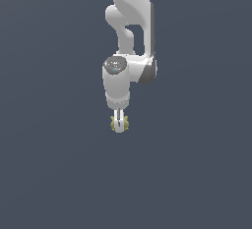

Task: Pick up the object and move it to a goal position.

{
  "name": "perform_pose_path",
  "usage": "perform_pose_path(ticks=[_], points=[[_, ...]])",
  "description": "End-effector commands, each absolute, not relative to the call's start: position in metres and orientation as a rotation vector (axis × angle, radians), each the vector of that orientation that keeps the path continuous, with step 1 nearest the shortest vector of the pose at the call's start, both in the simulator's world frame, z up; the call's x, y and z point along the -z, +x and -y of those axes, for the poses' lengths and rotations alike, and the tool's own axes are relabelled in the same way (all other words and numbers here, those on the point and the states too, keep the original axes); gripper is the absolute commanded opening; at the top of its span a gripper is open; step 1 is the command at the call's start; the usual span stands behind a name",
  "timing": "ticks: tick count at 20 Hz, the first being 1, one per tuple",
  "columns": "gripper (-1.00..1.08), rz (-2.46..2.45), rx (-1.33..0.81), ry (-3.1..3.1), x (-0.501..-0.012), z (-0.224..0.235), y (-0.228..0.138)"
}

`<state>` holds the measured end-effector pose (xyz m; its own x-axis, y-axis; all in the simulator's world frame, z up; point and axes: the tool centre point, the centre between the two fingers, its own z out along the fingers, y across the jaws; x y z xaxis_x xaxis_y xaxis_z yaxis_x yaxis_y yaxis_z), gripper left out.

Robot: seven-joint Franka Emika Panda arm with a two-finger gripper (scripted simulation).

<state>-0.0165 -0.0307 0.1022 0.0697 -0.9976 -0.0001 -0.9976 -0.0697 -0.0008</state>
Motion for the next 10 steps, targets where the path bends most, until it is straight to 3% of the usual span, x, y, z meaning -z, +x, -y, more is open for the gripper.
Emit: perform_pose_path(ticks=[1, 10], points=[[1.00, -2.143, 0.000, -2.297, -0.096, 0.031, -0.017], [1.00, -2.148, 0.000, -2.293, -0.057, 0.031, -0.018]])
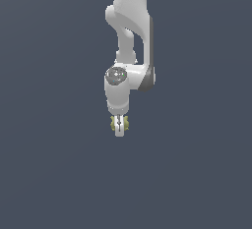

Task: Pick up the object and move it to a goal position.

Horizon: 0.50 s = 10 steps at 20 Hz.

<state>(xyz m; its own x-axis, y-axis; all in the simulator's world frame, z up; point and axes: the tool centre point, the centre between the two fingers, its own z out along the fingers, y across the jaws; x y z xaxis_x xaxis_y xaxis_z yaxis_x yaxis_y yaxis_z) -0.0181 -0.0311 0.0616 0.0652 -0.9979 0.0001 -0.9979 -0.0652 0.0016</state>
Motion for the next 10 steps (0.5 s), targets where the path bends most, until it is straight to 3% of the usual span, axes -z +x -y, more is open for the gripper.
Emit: perform_pose_path(ticks=[1, 3, 4, 10], points=[[1.00, 2.148, 0.000, 2.292, -0.0559, 0.0309, -0.0173], [1.00, 2.148, 0.000, 2.292, -0.0548, 0.0309, -0.0170], [-1.00, 2.148, 0.000, 2.292, -0.0548, 0.0309, -0.0170], [-1.00, 2.148, 0.000, 2.292, -0.0548, 0.0309, -0.0170]])
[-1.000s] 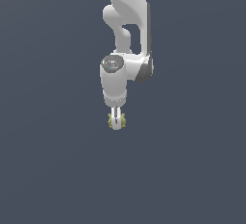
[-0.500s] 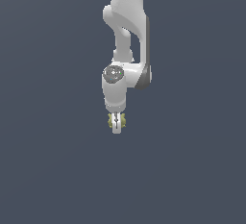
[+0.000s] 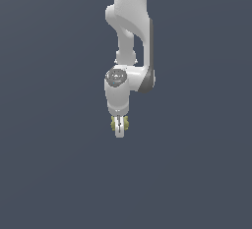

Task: Pick up the object and move it to a goal position.

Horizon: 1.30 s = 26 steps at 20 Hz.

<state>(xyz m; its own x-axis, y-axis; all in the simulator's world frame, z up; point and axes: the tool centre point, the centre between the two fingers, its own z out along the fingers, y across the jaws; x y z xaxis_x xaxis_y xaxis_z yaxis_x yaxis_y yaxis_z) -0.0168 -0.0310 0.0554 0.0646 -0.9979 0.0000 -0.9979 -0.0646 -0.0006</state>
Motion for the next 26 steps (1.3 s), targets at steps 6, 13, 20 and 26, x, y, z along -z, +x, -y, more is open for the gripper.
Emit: perform_pose_path(ticks=[6, 13, 20, 26], points=[[-1.00, -2.148, 0.001, -2.292, -0.056, 0.030, -0.017], [-1.00, -2.148, 0.001, -2.292, -0.073, 0.005, -0.022], [-1.00, -2.148, 0.001, -2.292, -0.109, -0.047, -0.033], [-1.00, -2.149, 0.001, -2.292, -0.149, -0.104, -0.044]])
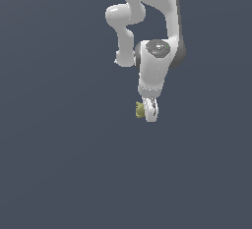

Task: Pick up the object and move it to a goal position.

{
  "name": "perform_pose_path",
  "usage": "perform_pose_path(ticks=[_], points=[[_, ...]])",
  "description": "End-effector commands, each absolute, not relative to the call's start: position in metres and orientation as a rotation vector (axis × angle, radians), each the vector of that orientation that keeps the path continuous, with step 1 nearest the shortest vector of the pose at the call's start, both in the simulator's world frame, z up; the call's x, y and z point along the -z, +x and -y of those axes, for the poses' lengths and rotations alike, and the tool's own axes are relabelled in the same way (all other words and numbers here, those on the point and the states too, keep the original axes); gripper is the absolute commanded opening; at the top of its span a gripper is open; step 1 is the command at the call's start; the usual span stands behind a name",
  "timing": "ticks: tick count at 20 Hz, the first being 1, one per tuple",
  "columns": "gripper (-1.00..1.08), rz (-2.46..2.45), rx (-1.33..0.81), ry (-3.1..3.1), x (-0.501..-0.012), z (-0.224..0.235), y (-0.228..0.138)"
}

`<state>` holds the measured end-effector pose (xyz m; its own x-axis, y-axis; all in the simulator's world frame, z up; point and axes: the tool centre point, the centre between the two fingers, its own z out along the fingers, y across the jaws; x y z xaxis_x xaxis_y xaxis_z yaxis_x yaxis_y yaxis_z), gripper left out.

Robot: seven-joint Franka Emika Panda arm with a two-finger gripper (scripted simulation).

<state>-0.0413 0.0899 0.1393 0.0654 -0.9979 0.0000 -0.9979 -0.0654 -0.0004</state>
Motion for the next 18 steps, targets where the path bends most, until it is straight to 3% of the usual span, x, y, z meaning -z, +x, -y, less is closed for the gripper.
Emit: perform_pose_path(ticks=[1, 9, 18], points=[[-1.00, -2.149, 0.001, -2.292, -0.155, -0.112, -0.046], [-1.00, -2.149, 0.001, -2.292, -0.189, -0.160, -0.053], [-1.00, -2.148, 0.000, -2.293, -0.196, -0.171, -0.053]])
